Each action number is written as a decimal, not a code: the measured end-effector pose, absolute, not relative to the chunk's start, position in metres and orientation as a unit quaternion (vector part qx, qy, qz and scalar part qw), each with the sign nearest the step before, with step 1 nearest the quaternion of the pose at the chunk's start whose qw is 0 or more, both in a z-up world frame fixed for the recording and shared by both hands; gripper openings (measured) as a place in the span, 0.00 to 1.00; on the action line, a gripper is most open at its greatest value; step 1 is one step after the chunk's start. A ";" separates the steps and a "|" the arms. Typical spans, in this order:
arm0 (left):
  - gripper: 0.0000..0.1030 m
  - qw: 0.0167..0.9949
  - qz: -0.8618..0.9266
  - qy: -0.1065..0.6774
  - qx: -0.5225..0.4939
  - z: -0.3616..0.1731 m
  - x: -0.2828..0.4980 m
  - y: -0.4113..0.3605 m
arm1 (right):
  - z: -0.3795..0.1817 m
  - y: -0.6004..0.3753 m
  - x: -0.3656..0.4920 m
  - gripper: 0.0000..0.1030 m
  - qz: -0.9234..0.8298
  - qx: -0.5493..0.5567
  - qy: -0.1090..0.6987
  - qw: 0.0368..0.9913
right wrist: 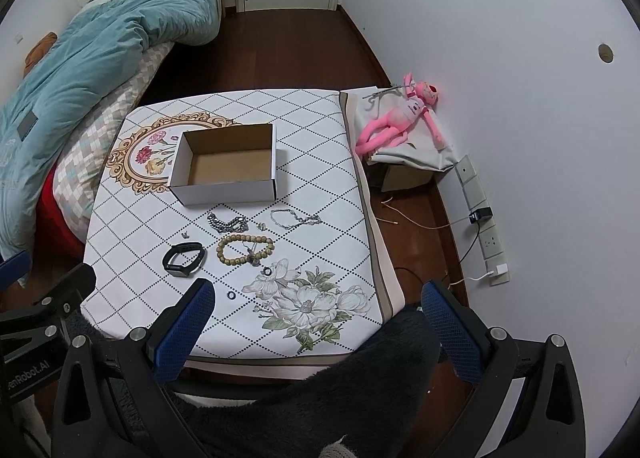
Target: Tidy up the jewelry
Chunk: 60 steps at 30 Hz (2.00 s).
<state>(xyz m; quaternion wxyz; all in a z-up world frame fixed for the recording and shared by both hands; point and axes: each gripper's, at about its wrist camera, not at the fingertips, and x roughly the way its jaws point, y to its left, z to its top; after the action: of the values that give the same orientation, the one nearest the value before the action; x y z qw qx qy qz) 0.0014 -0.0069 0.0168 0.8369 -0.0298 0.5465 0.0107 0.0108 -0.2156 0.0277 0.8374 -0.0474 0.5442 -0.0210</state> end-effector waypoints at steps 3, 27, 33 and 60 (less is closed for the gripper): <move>1.00 0.837 0.011 0.546 -0.030 0.020 0.002 -0.007 | 0.030 -0.217 0.012 1.00 -0.020 -0.047 0.543 0.838; 1.00 0.837 0.008 0.547 -0.033 0.021 0.004 -0.008 | 0.032 -0.218 0.014 1.00 -0.021 -0.048 0.541 0.840; 1.00 0.837 0.009 0.547 -0.033 0.020 0.004 -0.007 | 0.033 -0.218 0.014 1.00 -0.021 -0.048 0.540 0.840; 0.99 0.832 0.071 0.550 -0.028 -0.082 0.056 0.025 | -0.068 -0.220 0.075 0.97 -0.029 -0.028 0.563 0.825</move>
<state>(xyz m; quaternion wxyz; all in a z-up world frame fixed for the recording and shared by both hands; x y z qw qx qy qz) 0.0560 0.0248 -0.0825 0.8319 -0.0283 0.5496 0.0714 0.0748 -0.2200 -0.0681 0.8255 -0.0282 0.5630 -0.0287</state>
